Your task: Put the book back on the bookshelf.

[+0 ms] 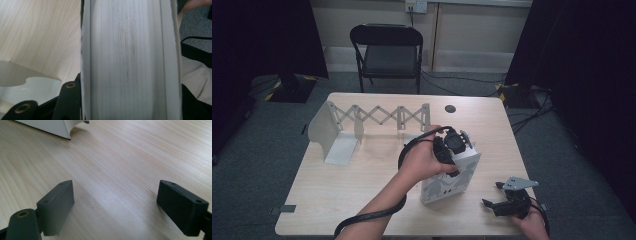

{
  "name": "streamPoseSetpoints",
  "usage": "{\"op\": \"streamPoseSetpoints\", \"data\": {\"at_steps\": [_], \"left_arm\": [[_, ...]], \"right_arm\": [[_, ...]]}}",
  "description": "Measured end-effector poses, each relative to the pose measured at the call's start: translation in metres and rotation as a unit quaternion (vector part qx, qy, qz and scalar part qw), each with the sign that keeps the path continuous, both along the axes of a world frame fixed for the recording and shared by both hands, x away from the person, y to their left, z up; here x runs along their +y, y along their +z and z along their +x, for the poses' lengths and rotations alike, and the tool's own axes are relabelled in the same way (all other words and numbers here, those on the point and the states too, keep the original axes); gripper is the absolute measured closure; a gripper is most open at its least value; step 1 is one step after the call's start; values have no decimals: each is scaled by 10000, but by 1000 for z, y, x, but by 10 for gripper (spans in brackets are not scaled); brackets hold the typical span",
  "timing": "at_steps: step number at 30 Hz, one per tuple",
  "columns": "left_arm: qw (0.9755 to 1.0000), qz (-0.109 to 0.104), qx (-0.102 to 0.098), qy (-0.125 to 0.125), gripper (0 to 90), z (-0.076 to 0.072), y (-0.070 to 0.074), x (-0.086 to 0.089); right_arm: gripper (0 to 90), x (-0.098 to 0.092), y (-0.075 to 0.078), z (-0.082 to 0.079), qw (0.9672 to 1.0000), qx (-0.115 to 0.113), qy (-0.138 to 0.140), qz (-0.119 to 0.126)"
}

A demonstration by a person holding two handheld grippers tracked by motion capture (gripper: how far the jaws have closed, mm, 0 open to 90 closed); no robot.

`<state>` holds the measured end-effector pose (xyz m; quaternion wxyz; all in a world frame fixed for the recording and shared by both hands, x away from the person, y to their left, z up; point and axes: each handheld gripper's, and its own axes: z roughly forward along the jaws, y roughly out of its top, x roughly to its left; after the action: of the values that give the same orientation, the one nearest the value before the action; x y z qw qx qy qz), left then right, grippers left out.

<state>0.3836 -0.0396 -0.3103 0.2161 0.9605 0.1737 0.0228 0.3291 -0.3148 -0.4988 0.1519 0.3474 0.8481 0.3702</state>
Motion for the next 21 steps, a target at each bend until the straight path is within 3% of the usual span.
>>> {"op": "streamPoseSetpoints", "data": {"at_steps": [9, 21], "left_arm": [[9999, 113, 41, 121, 523, -2, 2, 11], [9993, 63, 53, 363, 524, -2, 9, 25]], "right_arm": [[136, 0, 0, 0, 10000, -1, -16, -4], [136, 0, 0, 0, 10000, 4, -20, -9]]}}
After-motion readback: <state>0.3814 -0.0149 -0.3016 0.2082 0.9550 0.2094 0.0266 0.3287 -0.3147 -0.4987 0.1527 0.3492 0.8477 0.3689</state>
